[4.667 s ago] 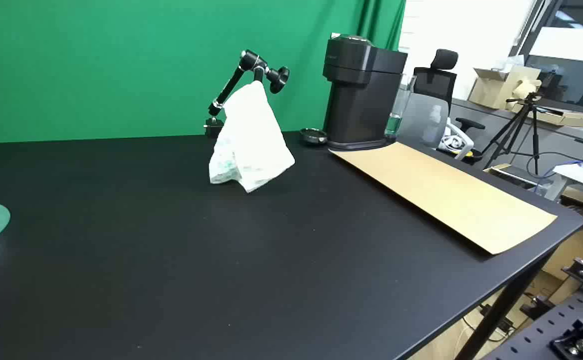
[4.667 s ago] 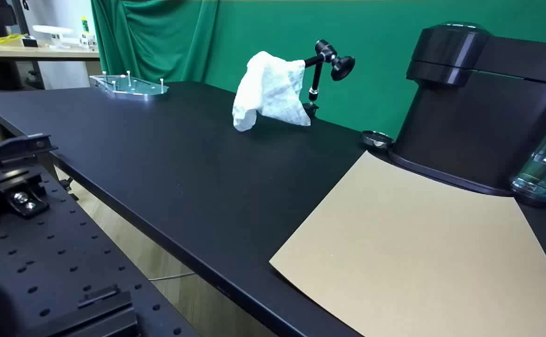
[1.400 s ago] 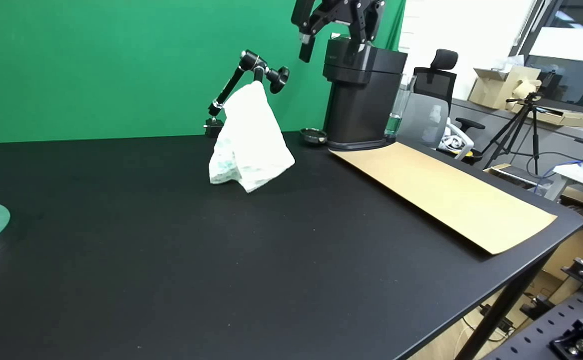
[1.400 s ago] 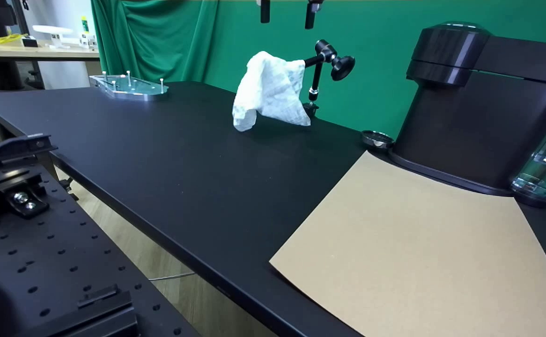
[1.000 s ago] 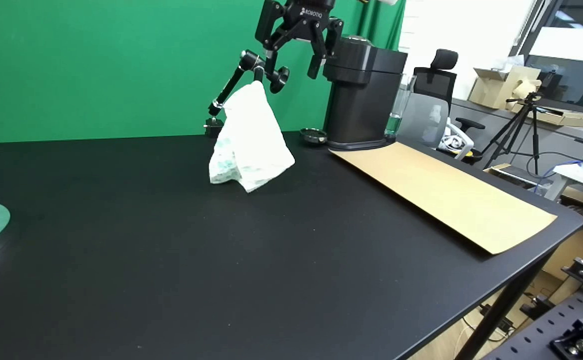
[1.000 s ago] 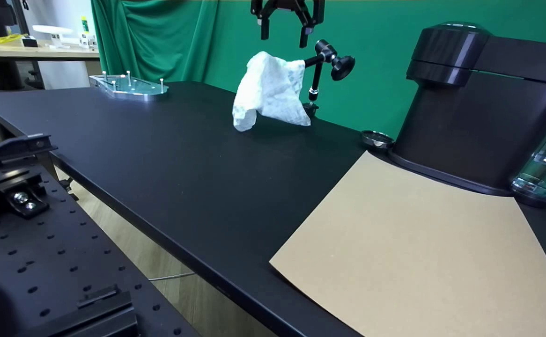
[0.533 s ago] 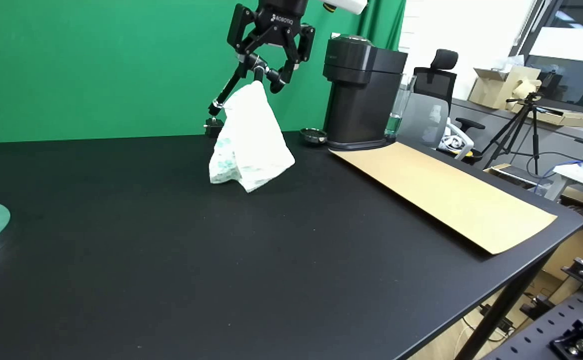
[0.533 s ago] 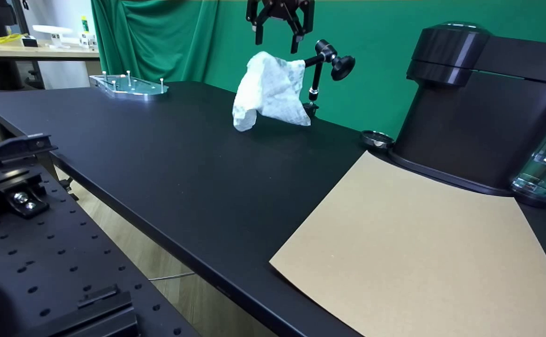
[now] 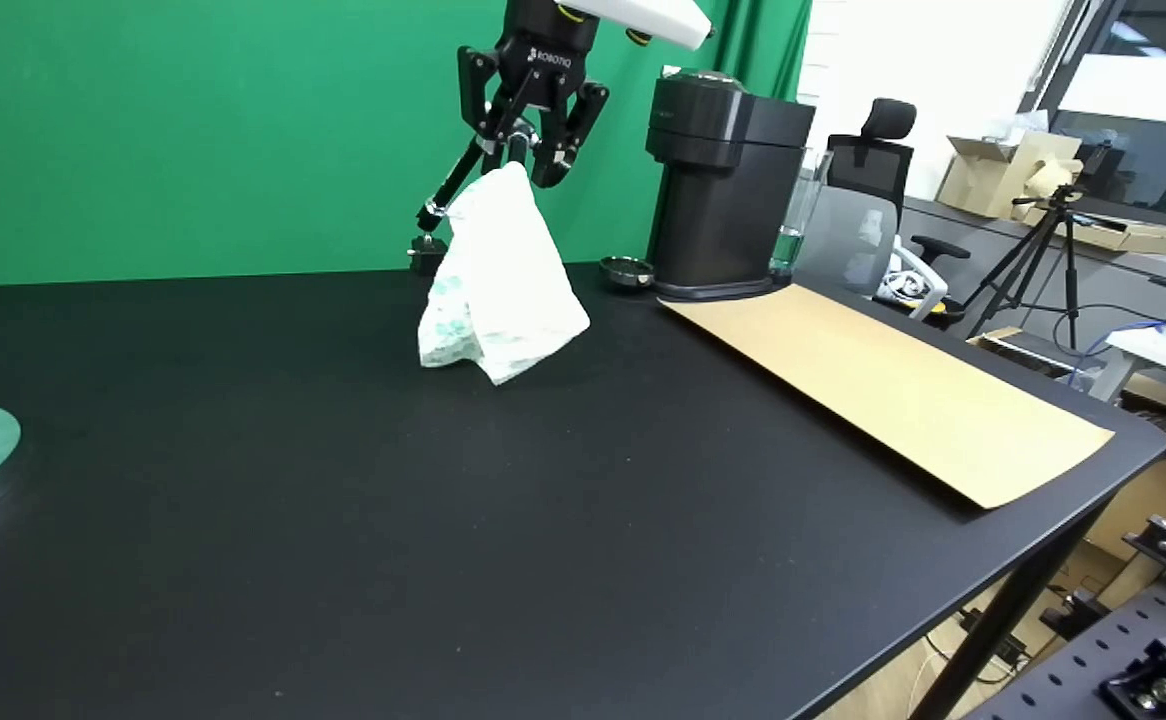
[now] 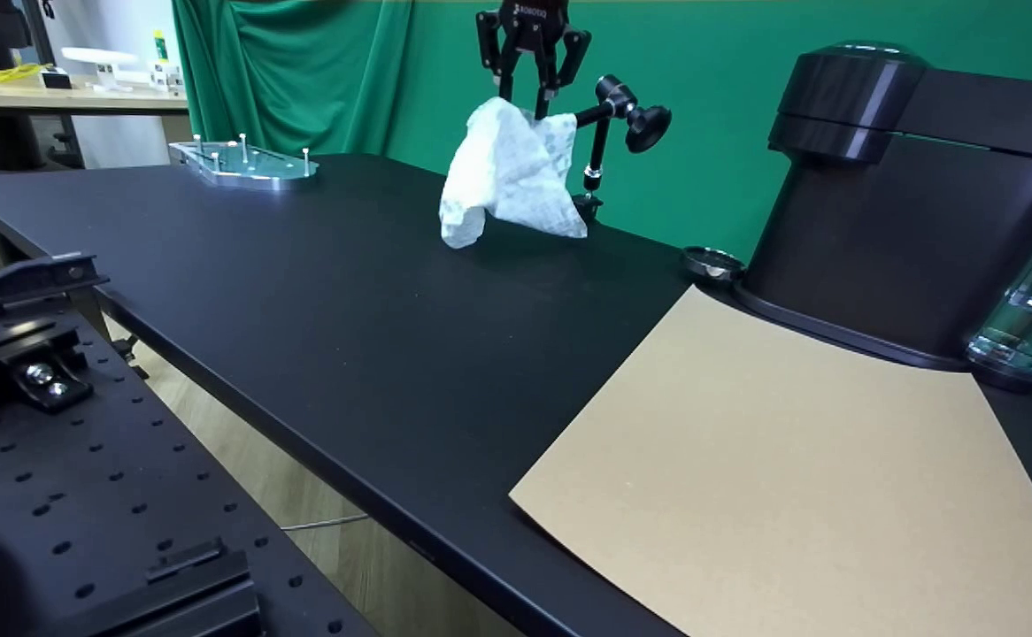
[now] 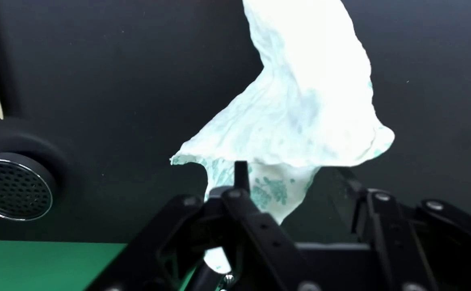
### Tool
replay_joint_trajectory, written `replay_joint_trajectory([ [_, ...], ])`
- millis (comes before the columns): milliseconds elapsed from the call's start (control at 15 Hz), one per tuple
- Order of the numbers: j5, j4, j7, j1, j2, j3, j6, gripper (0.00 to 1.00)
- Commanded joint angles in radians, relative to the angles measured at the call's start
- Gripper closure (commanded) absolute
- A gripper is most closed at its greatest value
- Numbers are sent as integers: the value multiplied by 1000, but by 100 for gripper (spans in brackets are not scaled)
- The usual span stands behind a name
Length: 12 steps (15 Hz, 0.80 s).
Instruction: Remove the white cloth from the black stand and put it on the table
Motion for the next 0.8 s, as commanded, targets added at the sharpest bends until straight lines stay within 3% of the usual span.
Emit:
replay_joint_trajectory([
  [0,13,41,19,-1,20,3,-22,76],
  [267,13,47,20,0,28,3,-26,99],
  [733,23,-8,28,-3,-45,3,-28,100],
])
